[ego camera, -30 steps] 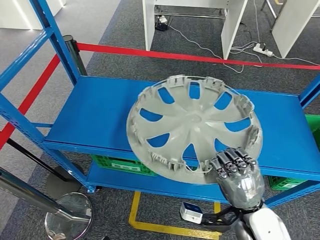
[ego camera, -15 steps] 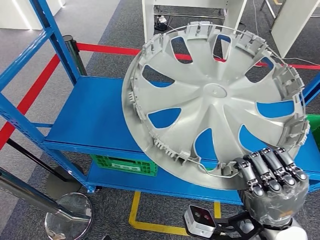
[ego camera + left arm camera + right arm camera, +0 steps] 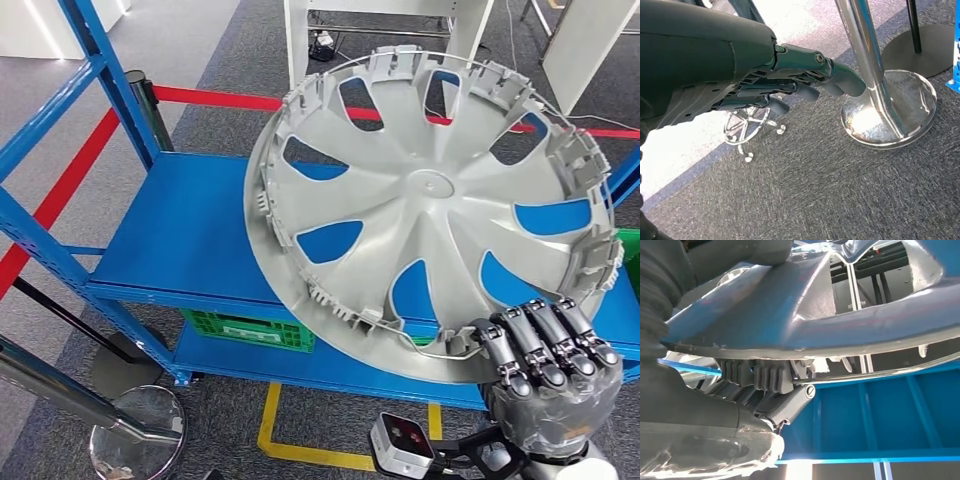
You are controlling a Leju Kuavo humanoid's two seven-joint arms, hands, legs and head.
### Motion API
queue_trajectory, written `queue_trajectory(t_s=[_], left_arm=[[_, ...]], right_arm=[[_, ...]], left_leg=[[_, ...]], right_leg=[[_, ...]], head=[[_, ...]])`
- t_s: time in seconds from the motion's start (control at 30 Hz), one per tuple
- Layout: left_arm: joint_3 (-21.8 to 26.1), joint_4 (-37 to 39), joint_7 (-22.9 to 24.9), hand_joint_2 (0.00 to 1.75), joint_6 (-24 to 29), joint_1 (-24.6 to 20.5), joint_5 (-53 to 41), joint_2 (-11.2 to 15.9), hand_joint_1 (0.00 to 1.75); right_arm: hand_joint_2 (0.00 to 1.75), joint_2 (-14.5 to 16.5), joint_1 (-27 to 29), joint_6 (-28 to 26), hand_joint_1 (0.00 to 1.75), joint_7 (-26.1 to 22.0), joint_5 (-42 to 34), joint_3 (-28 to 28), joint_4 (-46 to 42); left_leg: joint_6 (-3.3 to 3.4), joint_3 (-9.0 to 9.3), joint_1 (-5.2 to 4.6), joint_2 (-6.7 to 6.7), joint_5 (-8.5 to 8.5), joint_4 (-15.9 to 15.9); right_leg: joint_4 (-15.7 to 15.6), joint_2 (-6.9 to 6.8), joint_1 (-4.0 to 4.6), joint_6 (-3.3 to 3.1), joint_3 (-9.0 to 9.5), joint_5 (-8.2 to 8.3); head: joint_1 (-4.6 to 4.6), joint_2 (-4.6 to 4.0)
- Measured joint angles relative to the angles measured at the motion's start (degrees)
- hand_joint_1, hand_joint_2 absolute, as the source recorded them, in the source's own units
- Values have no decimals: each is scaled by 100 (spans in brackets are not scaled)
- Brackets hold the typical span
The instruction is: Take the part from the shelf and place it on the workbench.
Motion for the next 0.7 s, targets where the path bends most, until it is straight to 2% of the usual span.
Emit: queue_trajectory(t_s=[0.33,0.43,0.57,0.63,0.7], left_arm=[[85,-45,-68,175,-138,10,26,-2,0],[142,-62,-74,175,-166,12,34,1,0],[200,-93,-75,175,-200,14,40,9,0],[230,-113,-75,175,-229,10,40,7,0],[265,-125,-74,175,-255,17,39,7,0]], right_arm=[[175,27,77,0,175,-37,-1,-95,4],[175,59,106,0,175,-22,1,-122,17],[175,104,138,0,175,48,1,-160,61],[175,109,152,0,175,144,1,-161,85],[175,109,164,0,175,199,1,-162,120]], left_leg=[[0,0,-1,0,0,0],[31,-5,-19,0,-18,30],[113,20,-22,9,41,-38],[170,61,5,28,110,-155],[193,67,15,45,137,-193]], right_leg=[[0,0,0,0,1,0],[-18,0,-20,22,1,9],[-41,3,-37,104,3,29],[199,-7,-33,128,-124,-161],[906,-17,-39,150,-467,-517]], head=[[0,0],[-2,0],[-2,0],[15,0],[31,0]])
